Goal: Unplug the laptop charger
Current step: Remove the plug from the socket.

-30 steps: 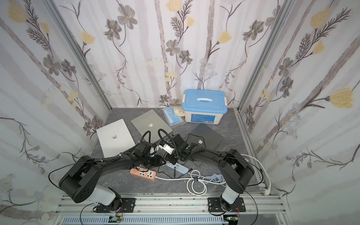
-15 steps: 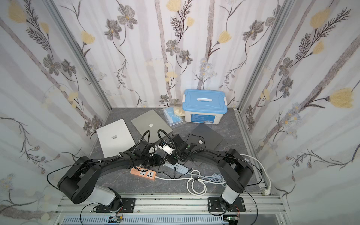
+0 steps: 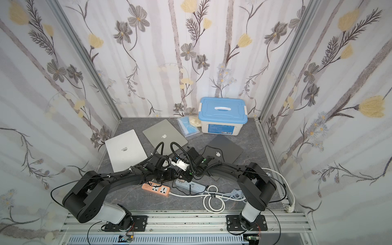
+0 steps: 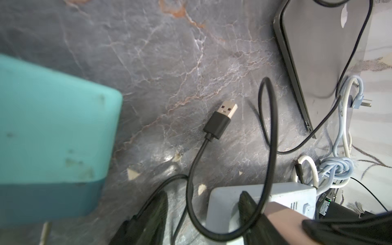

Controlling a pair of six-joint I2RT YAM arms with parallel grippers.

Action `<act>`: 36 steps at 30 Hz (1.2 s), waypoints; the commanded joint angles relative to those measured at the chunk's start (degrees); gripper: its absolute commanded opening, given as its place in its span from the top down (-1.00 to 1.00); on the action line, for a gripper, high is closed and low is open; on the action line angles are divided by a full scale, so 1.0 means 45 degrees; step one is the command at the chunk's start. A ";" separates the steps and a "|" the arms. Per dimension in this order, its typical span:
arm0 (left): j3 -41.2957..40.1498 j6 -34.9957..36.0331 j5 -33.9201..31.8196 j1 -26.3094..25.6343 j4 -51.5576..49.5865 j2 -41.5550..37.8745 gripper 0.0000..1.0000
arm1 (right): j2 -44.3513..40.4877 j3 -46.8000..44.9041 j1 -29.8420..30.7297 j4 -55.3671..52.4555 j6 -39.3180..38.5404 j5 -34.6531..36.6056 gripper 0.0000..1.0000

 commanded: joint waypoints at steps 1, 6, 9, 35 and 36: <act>-0.0296 0.0360 -0.2281 0.0016 -0.3312 0.0114 -0.14 | 0.0051 0.0189 0.0036 0.1177 0.0210 -0.0434 0.82; -0.0281 0.0362 -0.2286 0.0013 -0.3509 -0.0062 -0.15 | 0.0137 0.0102 0.0021 0.1177 0.0223 0.0313 0.83; -0.0140 0.0361 -0.2157 0.0012 -0.3624 -0.0304 -0.15 | 0.0246 0.0052 0.0021 0.1200 0.0208 0.0429 0.83; -0.0043 0.0209 -0.0624 0.0012 -0.3570 -0.0991 -0.17 | 0.0623 0.0325 0.0040 0.1495 0.0111 -0.0127 0.83; -0.0060 0.0195 -0.0609 0.0012 -0.3503 -0.0996 -0.17 | 0.0635 0.0325 0.0040 0.1520 0.0110 -0.0159 0.83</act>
